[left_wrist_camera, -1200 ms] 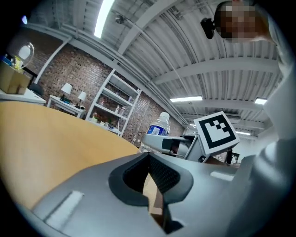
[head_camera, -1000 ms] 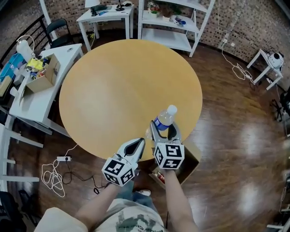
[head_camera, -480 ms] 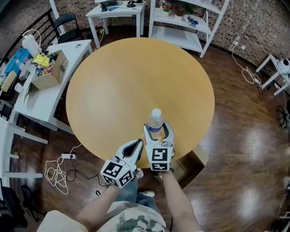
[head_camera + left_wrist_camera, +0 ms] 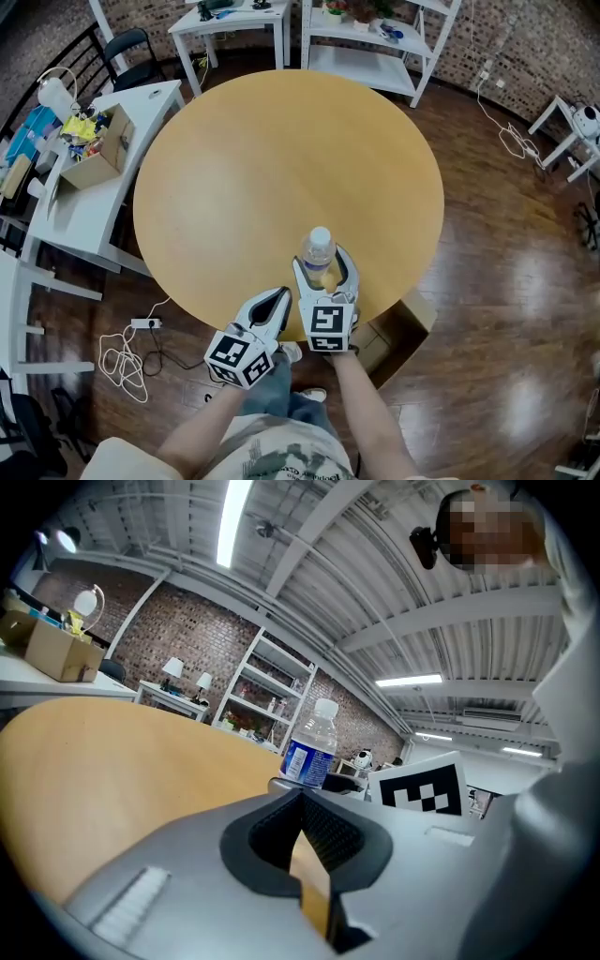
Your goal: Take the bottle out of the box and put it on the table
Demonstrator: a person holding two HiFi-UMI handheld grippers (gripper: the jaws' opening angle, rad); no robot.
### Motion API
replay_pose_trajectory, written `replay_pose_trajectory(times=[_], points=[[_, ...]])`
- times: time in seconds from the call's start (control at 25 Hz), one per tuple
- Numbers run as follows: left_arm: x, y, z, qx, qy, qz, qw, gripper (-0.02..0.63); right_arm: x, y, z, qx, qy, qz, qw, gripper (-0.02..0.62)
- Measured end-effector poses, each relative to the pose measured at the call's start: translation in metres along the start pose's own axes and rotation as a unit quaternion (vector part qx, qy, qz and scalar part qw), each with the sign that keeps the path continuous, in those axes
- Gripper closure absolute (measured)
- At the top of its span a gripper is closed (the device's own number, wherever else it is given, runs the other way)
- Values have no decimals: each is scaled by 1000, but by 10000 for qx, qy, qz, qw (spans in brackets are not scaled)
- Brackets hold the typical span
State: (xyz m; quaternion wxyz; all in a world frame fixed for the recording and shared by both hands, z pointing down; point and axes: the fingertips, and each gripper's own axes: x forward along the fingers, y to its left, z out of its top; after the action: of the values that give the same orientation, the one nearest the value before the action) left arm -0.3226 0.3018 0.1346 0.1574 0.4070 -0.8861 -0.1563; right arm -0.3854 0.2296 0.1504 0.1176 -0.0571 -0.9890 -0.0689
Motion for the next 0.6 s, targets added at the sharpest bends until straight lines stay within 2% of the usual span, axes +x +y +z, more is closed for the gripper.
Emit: replay_pose_trajectory(times=[0.4, 0.6], points=[[-3, -19, -4, 47, -18, -79, 10000, 608, -33, -10, 10, 142, -152, -199, 9996, 264], [-2, -49, -7, 66, -45, -298, 9995, 608, -82, -26, 23, 432, -345, -518, 9971, 307]])
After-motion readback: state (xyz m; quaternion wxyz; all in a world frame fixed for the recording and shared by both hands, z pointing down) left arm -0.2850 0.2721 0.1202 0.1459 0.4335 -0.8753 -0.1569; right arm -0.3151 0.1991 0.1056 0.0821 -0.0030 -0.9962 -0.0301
